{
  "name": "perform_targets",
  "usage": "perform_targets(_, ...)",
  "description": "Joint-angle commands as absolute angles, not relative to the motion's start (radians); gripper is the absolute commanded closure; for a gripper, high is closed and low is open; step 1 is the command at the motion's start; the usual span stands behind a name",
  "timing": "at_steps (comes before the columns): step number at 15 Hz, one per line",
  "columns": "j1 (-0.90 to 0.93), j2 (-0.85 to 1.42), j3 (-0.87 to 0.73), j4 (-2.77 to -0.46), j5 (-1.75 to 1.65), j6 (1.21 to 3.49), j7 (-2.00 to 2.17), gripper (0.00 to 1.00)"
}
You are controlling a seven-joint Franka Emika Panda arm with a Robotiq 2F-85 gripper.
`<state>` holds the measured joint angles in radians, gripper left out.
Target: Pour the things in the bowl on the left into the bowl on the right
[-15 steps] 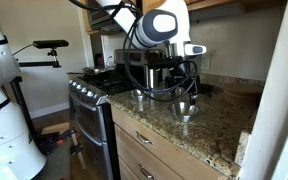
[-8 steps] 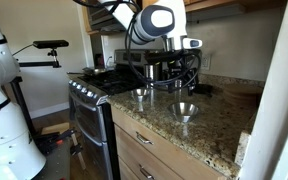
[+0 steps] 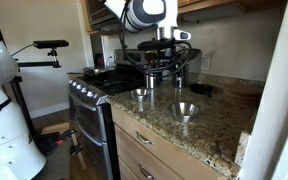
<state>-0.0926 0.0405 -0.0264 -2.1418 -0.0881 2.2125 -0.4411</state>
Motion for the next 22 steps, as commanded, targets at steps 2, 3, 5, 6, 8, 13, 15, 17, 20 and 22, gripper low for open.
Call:
perform_targets(2,-0.061,0.001,-0.020,-2.167,-0.061,2.144,-0.443,0.00)
perform_targets(3,-0.055,0.002,-0.017,-2.166,-0.056,2.139,-0.439,0.00)
perform_targets(5,-0.039,0.005,-0.005,-2.162,-0.046,2.132,-0.419,0.00)
perform_targets(6,-0.029,0.009,0.002,-2.158,-0.040,2.129,-0.410,0.00)
perform_targets(8,-0.010,0.019,0.018,-2.148,-0.033,2.125,-0.388,0.00)
perform_targets(13,0.033,0.037,0.055,-2.128,-0.022,2.119,-0.327,0.00)
perform_targets(15,0.045,0.045,0.066,-2.121,-0.019,2.120,-0.301,0.00)
perform_targets(17,0.053,0.059,0.074,-2.108,-0.019,2.121,-0.276,0.00)
perform_targets(20,0.063,0.082,0.085,-2.083,-0.010,2.120,-0.265,0.00)
perform_targets(22,0.057,0.072,0.084,-2.107,-0.022,2.149,-0.289,0.00)
